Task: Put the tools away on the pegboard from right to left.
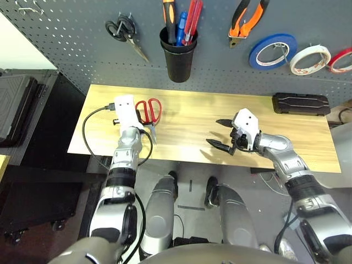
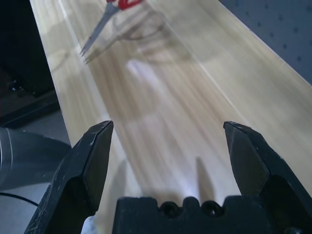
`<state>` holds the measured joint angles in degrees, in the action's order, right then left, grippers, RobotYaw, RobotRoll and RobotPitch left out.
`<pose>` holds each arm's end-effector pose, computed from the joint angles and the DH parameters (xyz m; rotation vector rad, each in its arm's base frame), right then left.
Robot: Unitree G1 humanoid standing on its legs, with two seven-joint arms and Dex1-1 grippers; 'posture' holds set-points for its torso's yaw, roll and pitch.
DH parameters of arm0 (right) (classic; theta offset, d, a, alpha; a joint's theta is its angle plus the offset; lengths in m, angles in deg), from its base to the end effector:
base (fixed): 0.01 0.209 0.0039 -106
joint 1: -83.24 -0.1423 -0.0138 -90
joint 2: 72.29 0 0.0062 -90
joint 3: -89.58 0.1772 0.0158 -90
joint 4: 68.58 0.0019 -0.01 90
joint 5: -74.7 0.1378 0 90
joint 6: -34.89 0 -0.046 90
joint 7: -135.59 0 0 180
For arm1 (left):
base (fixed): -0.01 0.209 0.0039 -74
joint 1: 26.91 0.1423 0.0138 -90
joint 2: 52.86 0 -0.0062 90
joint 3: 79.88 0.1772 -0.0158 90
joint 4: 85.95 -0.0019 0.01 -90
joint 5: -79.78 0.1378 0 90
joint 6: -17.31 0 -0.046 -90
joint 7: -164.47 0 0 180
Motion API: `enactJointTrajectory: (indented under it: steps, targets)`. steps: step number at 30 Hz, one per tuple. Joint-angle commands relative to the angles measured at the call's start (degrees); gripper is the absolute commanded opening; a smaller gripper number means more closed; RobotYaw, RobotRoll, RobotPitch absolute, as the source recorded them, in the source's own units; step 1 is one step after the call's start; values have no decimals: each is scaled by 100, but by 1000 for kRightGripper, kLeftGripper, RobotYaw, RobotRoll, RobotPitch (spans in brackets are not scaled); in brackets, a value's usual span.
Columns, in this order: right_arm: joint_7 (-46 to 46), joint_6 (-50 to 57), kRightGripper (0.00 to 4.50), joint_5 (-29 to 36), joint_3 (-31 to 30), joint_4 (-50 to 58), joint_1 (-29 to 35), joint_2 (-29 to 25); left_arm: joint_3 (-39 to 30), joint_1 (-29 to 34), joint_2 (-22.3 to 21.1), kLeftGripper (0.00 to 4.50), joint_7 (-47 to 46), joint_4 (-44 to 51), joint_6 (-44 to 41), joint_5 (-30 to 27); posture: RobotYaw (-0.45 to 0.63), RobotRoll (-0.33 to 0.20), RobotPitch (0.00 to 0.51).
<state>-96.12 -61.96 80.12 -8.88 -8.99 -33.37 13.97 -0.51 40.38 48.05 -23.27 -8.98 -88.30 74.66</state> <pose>0.2853 -0.1880 0.0741 -0.3013 0.1111 0.9977 0.2738 0.1782 0.0874 -0.0528 0.1072 0.2155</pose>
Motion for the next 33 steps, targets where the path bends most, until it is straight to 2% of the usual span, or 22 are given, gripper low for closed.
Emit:
enactJointTrajectory:
  steps: [1, 5, 8, 18, 28, 33]
  targets:
    - [-87, -314, 4500, -92, -71, -518, -111, 95, -114, 322, 59, 44, -77, 850, -197, -108, 417, 0, 263]
    - [-121, -658, 4500, -145, -46, -1110, -434, 251, -206, 604, 62, 44, -19, 1737, -203, -201, 459, 0, 244]
    - [-160, -922, 4500, -113, 46, -1474, -673, 340, -269, 715, 93, 44, 100, 2140, 148, -341, 481, 0, 233]
    - [-872, -1645, 4500, 600, 679, -1812, -956, 374, -282, 953, 167, 44, 597, 3158, 556, -962, 498, 0, 206]
    - [-1789, -1467, 4500, 1802, 1395, -666, -447, 161, -274, 467, -30, 44, 878, 3345, 345, -1437, 455, 0, 186]
    - [-1852, -1240, 4500, 2112, 1552, -53, -169, 109, -302, 240, -142, 44, 982, 3171, 302, -1533, 416, 0, 177]
